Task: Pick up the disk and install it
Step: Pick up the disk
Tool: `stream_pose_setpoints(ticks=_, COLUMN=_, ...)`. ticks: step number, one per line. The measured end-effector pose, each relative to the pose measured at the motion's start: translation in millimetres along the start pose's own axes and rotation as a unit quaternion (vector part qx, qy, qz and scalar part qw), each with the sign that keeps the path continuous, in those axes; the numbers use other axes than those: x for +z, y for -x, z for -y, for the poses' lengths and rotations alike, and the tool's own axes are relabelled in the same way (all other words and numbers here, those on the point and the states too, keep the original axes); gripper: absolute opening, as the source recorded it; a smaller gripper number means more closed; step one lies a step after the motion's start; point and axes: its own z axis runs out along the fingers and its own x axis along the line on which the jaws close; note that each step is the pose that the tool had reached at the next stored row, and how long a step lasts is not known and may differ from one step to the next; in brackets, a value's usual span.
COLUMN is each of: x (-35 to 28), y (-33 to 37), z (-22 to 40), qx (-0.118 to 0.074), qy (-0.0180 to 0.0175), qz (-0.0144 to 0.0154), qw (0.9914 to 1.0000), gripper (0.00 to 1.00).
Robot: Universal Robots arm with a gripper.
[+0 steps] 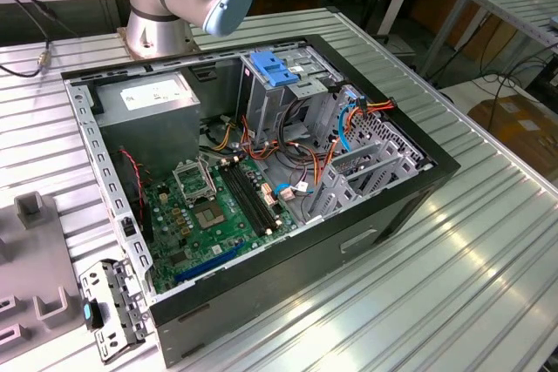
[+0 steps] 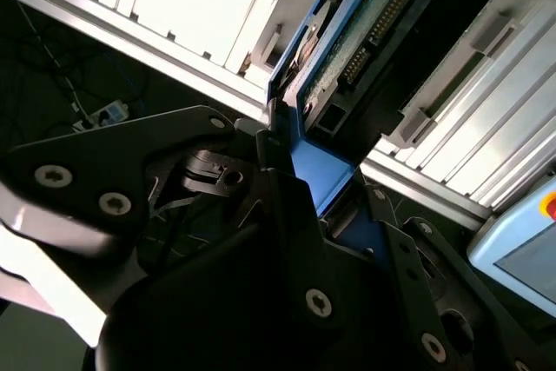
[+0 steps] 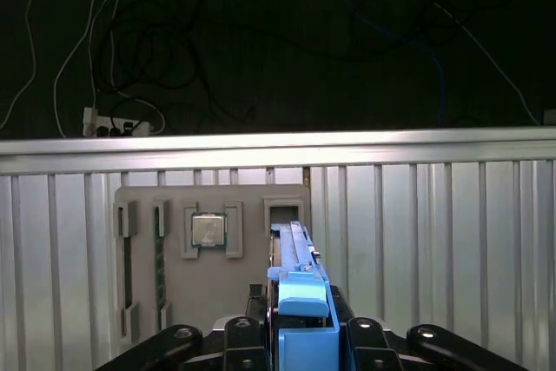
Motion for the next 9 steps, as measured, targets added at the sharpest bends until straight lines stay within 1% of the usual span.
stream_pose_setpoints(ticks=4, x=-7.1, y=0.0, z=0.0, qx=0.000, qy=0.0000, qz=0.0000, qw=1.00000, gripper=0.37)
stream_pose_setpoints(ticks=6, x=-14.0, y=0.1, z=0.1, qx=0.000, qy=0.0000, qz=0.0000, qw=1.00000, gripper=0.37)
stream_pose_setpoints(ticks=9, x=-21.0, y=0.2, z=0.1, qx=0.000, qy=0.0001, qz=0.0000, qw=1.00000, gripper=0.37)
